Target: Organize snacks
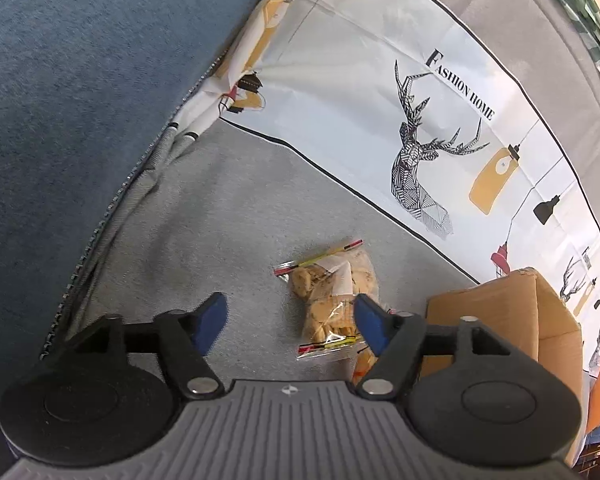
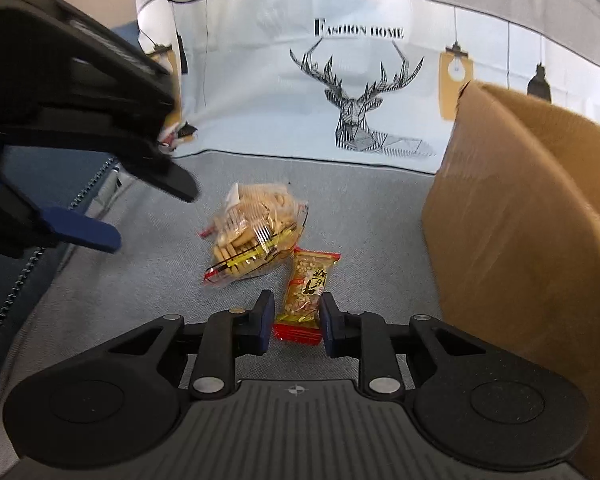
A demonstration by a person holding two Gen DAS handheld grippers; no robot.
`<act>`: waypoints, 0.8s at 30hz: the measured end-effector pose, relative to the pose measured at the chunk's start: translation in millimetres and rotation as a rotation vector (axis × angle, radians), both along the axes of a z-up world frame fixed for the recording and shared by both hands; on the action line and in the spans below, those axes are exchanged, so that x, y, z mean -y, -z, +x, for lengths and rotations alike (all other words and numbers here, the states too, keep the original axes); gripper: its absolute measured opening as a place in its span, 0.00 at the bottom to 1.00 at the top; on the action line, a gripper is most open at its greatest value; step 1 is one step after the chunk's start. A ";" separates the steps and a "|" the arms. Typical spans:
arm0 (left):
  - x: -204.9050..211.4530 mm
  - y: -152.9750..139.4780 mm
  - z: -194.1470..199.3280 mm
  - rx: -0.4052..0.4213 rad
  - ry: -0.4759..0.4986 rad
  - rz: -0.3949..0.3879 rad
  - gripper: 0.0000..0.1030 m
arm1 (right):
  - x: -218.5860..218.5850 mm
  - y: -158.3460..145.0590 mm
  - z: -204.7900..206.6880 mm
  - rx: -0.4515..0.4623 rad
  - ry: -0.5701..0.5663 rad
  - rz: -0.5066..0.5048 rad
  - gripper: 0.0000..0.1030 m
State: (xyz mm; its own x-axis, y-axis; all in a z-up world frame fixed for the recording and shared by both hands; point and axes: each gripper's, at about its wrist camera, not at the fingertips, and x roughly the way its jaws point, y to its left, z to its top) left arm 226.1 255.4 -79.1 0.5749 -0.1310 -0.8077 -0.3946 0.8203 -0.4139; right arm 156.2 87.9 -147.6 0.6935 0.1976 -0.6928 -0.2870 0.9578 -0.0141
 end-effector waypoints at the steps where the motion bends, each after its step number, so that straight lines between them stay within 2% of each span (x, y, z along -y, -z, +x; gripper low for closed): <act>1: 0.6 0.3 0.7 -0.002 0.001 -0.002 0.76 | 2.1 -2.3 -3.5 -0.007 0.000 0.005 0.25; 5: 6.8 1.5 4.4 -0.007 0.010 0.008 0.79 | 7.2 -1.5 -5.4 -0.054 0.005 0.000 0.26; 8: 12.2 3.0 8.1 -0.016 0.022 0.023 0.80 | 11.5 6.5 0.5 -0.099 0.022 0.011 0.37; 13: 18.3 7.2 14.4 -0.027 0.030 0.032 0.81 | 13.3 12.2 3.0 -0.091 0.033 0.000 0.37; 16: 21.7 9.8 19.1 -0.030 0.041 0.023 0.81 | 17.1 12.7 2.3 -0.083 0.039 0.010 0.21; 20: 23.8 11.9 25.3 -0.028 0.056 0.022 0.82 | 24.9 6.1 0.7 -0.067 0.053 0.050 0.19; 24: 23.6 19.6 32.3 -0.044 0.050 0.013 0.83 | 28.7 -15.1 -4.6 -0.019 0.039 0.097 0.19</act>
